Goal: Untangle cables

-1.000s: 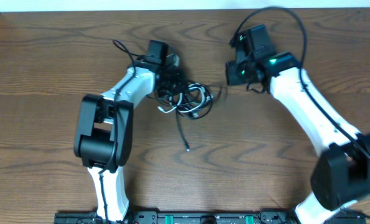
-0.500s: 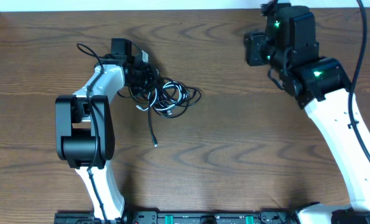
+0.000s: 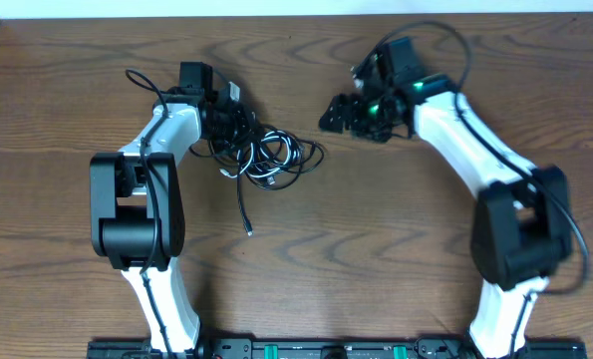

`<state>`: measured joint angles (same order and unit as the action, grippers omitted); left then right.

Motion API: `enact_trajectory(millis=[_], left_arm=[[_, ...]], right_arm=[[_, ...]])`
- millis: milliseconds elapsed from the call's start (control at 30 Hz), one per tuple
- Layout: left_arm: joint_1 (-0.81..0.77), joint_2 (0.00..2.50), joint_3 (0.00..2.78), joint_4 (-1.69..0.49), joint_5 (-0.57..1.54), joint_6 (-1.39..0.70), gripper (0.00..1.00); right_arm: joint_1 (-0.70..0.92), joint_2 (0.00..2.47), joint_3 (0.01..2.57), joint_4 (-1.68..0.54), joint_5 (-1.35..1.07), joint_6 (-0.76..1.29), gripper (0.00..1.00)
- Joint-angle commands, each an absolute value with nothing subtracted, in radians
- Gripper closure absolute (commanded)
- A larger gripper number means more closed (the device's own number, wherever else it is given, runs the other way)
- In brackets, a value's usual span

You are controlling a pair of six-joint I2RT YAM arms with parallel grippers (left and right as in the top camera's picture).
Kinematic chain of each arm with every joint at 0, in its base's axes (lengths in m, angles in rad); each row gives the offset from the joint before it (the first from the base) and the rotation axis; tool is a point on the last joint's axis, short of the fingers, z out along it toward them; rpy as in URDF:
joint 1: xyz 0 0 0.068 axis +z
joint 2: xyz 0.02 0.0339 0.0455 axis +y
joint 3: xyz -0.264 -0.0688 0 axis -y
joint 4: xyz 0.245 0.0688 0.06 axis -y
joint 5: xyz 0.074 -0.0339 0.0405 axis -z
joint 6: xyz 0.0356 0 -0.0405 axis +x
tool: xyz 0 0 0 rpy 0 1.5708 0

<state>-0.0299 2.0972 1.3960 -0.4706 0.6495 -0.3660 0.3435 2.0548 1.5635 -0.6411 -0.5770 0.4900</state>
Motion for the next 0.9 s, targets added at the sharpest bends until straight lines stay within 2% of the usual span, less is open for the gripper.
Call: enact_trajectory(millis=[0, 200, 233, 333, 367, 500, 700, 833, 867], left_arm=[[-0.028, 2.117, 1.398, -0.478, 0.647, -0.368, 0.92], [-0.028, 2.117, 1.398, -0.478, 0.647, -0.368, 0.92], [-0.028, 2.117, 1.398, -0.478, 0.647, -0.368, 0.92], [-0.027, 2.117, 1.398, -0.478, 0.647, -0.368, 0.92], [-0.027, 2.117, 1.398, -0.478, 0.647, -0.368, 0.92], [-0.027, 2.117, 1.398, -0.477, 0.647, -0.368, 0.92], [-0.016, 2.117, 1.398, -0.477, 0.647, -0.368, 0.92], [-0.003, 2.117, 1.398, -0.478, 0.647, -0.368, 0.92], [-0.003, 2.117, 1.398, -0.478, 0.647, -0.368, 0.92]], right_arm=[[0.358, 2.167, 1.573, -0.525, -0.832, 0.621, 0.26], [0.369, 2.301, 1.573, -0.284, -0.96, 0.755, 0.38], [0.369, 2.315, 1.573, -0.24, -0.97, 0.778, 0.46], [0.363, 2.325, 1.573, -0.163, -0.975, 0.784, 0.93], [0.36, 2.321, 1.573, -0.15, -0.976, 0.781, 0.99], [0.345, 2.247, 1.573, -0.175, -0.897, 0.717, 0.99], [0.347, 2.082, 1.573, -0.406, -0.577, 0.533, 0.99], [0.348, 2.006, 1.573, -0.5, -0.499, 0.508, 0.99], [0.348, 2.001, 1.573, -0.516, -0.5, 0.509, 0.91]])
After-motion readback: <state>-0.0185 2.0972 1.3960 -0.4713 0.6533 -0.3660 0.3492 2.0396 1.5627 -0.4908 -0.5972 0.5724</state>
